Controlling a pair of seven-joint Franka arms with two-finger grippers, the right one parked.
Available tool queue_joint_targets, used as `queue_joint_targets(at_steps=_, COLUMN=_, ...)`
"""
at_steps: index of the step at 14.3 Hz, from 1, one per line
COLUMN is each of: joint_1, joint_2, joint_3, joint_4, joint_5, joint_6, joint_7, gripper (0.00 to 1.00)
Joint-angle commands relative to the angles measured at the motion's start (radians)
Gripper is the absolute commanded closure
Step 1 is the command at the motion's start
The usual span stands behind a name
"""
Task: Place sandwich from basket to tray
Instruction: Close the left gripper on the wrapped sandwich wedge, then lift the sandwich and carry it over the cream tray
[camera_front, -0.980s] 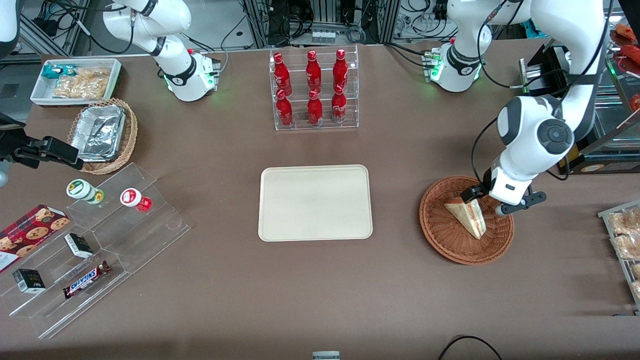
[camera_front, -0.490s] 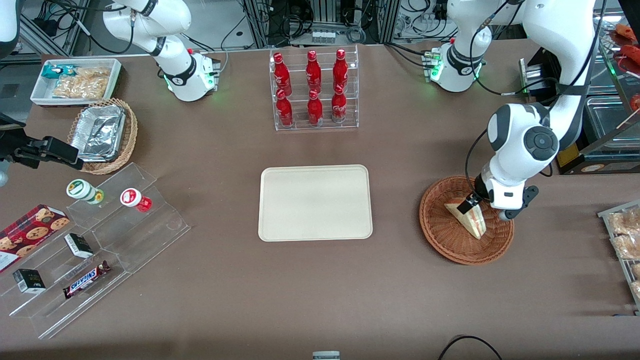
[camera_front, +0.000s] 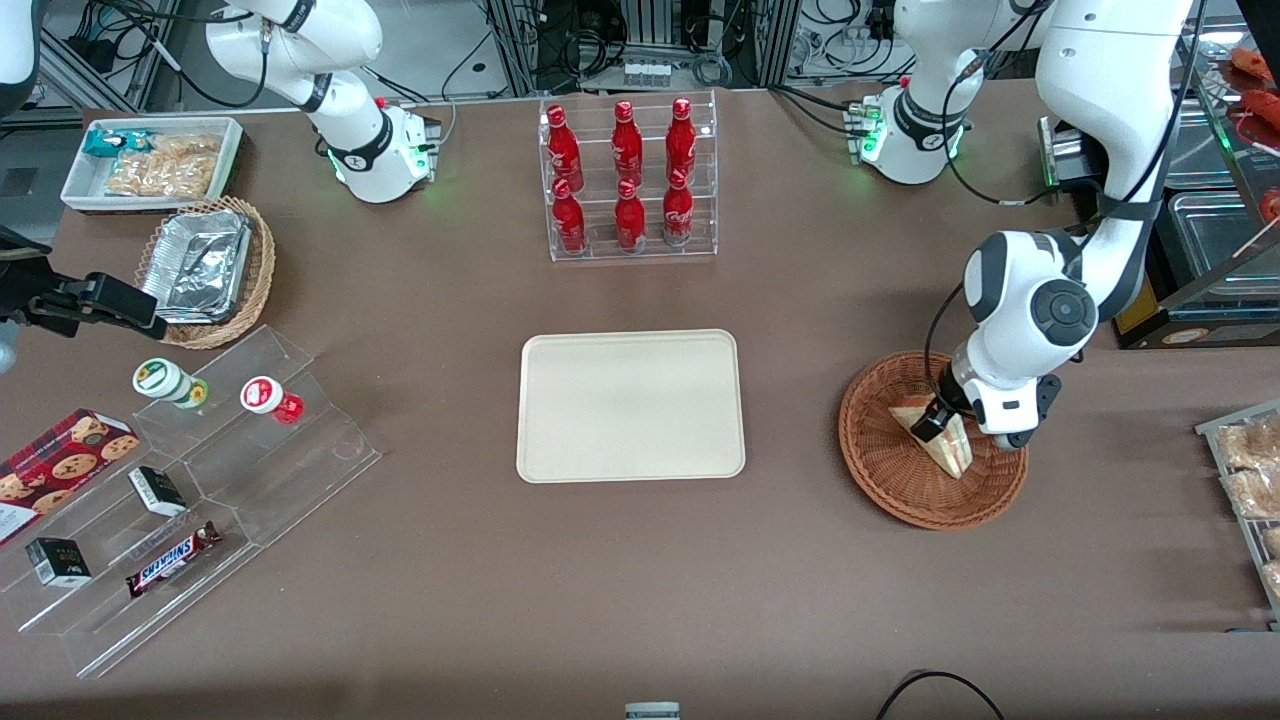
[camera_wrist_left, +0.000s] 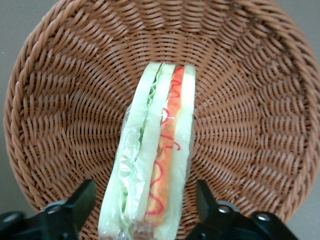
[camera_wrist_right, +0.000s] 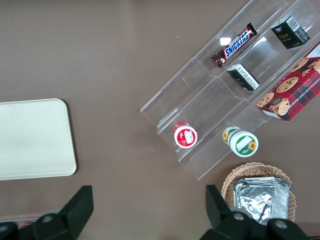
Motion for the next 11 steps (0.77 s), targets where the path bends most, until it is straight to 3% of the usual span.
queue_joint_targets(at_steps=1, joint_1=-0.004, joint_2=0.005, joint_3=0.002, joint_4=0.019, joint_5=-0.003, joint_6=-0.004, joint_7=-0.009, gripper=0.85)
queue_joint_targets(at_steps=4, joint_1=-0.009, joint_2=-0.024, joint_3=0.002, joint_4=0.055, joint_5=0.002, joint_6=-0.054, joint_7=-0.001, gripper=0.86)
queue_joint_targets(at_steps=7, joint_1=-0.042, joint_2=-0.039, joint_3=0.001, joint_4=0.185, joint_5=0.003, joint_6=-0.281, joint_7=0.007, gripper=0.85)
queue_joint_targets(at_steps=11, joint_1=-0.159, joint_2=-0.021, joint_3=0.001, joint_4=0.279, joint_5=-0.001, joint_6=-0.424, joint_7=0.293, gripper=0.85)
